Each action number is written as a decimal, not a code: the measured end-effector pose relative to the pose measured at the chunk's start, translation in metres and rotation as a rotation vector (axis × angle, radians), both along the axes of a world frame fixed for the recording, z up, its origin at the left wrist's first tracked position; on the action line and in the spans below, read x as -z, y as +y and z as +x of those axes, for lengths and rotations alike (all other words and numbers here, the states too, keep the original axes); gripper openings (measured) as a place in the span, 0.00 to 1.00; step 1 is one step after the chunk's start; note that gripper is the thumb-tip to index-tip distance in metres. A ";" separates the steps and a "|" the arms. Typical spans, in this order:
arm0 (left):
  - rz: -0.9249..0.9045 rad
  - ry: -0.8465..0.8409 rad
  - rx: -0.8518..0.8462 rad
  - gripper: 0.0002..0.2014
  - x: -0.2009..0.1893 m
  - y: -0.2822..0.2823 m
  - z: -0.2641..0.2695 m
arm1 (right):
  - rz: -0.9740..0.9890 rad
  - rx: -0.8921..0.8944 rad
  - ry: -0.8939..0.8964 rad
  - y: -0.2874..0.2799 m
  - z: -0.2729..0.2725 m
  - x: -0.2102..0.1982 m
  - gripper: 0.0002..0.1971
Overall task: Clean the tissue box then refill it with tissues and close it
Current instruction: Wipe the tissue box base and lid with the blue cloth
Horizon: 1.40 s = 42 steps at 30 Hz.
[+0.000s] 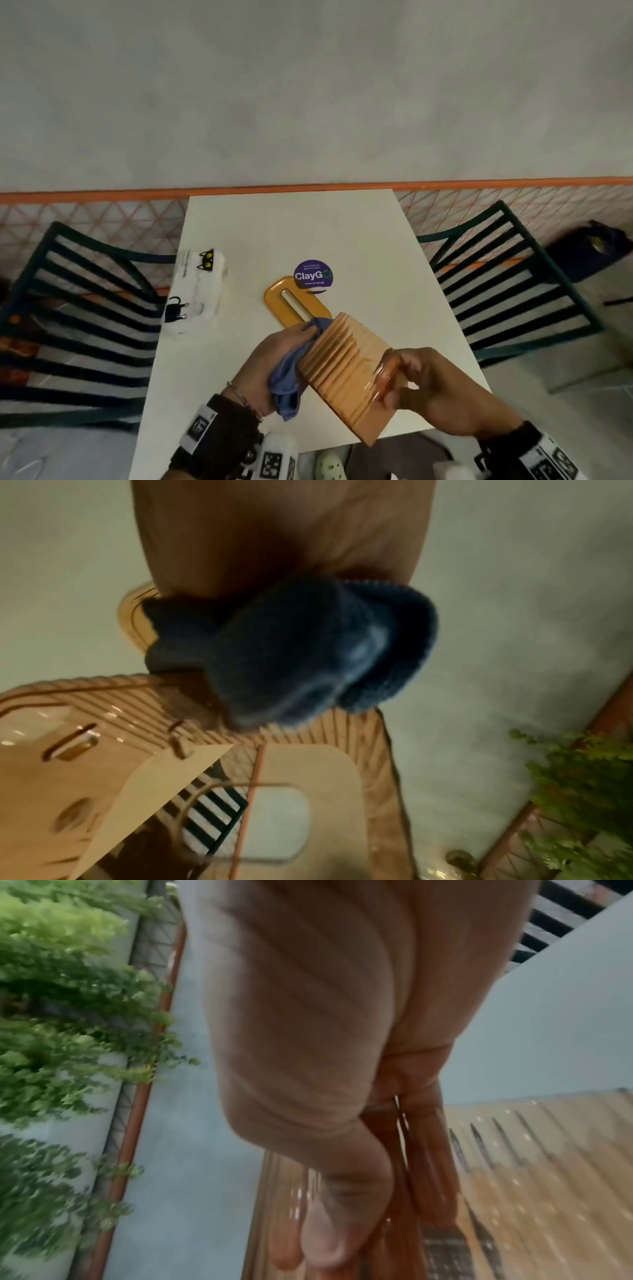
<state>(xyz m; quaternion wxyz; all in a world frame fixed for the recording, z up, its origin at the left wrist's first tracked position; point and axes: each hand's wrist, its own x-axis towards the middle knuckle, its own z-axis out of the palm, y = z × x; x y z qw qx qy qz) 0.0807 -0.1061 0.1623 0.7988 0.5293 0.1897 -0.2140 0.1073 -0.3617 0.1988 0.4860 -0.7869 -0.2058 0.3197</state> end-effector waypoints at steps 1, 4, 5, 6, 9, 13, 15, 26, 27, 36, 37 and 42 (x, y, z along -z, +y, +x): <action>0.013 -0.025 0.012 0.14 0.000 0.004 0.003 | -0.061 -0.024 -0.042 0.002 -0.002 -0.001 0.15; 0.085 -0.073 0.057 0.14 -0.002 0.008 0.006 | -0.170 -0.081 -0.164 0.013 -0.007 -0.005 0.18; 0.117 -0.102 0.040 0.14 -0.002 0.008 0.005 | -0.183 -0.094 -0.204 0.015 -0.007 -0.005 0.17; 0.181 -0.152 0.012 0.14 -0.002 0.005 0.005 | -0.190 -0.104 -0.241 0.017 -0.008 -0.007 0.17; 0.412 -0.346 -0.086 0.13 -0.007 -0.007 -0.003 | -0.198 -0.106 -0.345 0.022 -0.007 -0.011 0.17; 0.754 -0.608 -0.193 0.17 -0.010 -0.031 -0.020 | -0.211 -0.093 -0.418 0.029 -0.001 -0.007 0.16; 0.763 -0.787 -0.165 0.20 -0.009 -0.044 -0.028 | -0.217 -0.080 -0.484 0.032 0.003 -0.001 0.15; 0.791 -0.655 -0.180 0.17 0.000 -0.029 -0.001 | -0.256 0.011 -0.441 0.041 0.003 0.004 0.15; 0.798 -0.692 -0.179 0.17 -0.001 -0.035 -0.008 | -0.250 0.028 -0.447 0.041 0.003 0.005 0.13; 0.608 -0.198 -0.583 0.09 0.014 -0.004 0.033 | -0.155 0.260 -0.177 0.038 0.002 0.011 0.10; 0.421 -0.081 -0.675 0.07 0.013 0.004 0.040 | -0.125 0.301 -0.139 0.037 0.003 0.010 0.09; 0.061 -0.208 -0.728 0.18 -0.014 0.019 0.043 | -0.105 0.327 -0.080 0.042 0.006 0.012 0.07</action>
